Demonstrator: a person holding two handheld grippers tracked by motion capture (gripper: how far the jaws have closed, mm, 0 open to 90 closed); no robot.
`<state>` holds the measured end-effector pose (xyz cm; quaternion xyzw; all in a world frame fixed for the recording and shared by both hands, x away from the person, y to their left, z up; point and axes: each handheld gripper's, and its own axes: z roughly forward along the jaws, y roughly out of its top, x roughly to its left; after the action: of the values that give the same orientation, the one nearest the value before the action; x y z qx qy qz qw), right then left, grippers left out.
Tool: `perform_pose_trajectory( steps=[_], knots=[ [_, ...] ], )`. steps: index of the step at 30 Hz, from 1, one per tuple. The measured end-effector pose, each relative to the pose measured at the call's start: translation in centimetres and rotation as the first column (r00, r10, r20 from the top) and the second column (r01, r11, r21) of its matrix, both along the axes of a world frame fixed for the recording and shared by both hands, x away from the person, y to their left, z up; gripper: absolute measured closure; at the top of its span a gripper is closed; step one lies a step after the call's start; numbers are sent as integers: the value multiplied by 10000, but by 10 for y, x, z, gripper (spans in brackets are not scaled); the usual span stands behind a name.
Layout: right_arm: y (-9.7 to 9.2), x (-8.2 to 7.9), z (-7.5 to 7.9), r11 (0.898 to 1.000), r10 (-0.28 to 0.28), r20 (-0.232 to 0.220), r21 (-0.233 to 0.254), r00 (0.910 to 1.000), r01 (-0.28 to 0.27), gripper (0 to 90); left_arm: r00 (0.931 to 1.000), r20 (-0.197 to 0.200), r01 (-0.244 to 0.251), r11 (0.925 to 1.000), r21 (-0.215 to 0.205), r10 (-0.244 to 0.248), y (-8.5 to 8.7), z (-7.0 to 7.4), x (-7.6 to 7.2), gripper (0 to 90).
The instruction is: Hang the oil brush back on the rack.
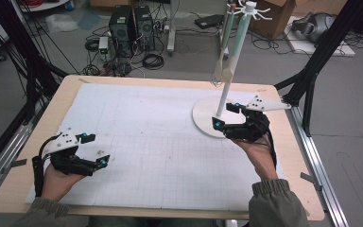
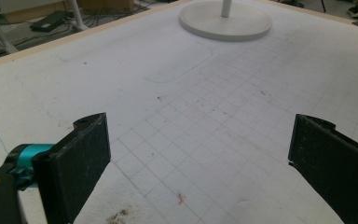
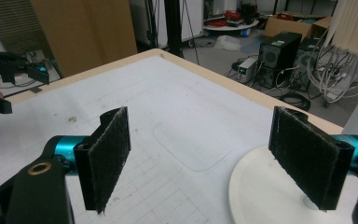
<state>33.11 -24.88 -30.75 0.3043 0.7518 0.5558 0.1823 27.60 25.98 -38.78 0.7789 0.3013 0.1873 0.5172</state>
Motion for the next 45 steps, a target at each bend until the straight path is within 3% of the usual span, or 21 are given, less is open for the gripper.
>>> perform_pose_trajectory(
  steps=[26,40,45],
  knots=[
    [11,-24,-52,9994,51,-287,-355,9996,-61,170,9999,-105,-26,10000,6,26,2,-1,0,47],
    [-3,-35,-76,9982,-500,-540,-366,9973,481,169,9997,-225,-104,9999,25,104,6,-3,1,23],
    [-4,-40,-82,9971,-657,-358,-415,9972,642,166,9994,-305,-149,9999,27,150,7,-3,1,23]
  ],
)
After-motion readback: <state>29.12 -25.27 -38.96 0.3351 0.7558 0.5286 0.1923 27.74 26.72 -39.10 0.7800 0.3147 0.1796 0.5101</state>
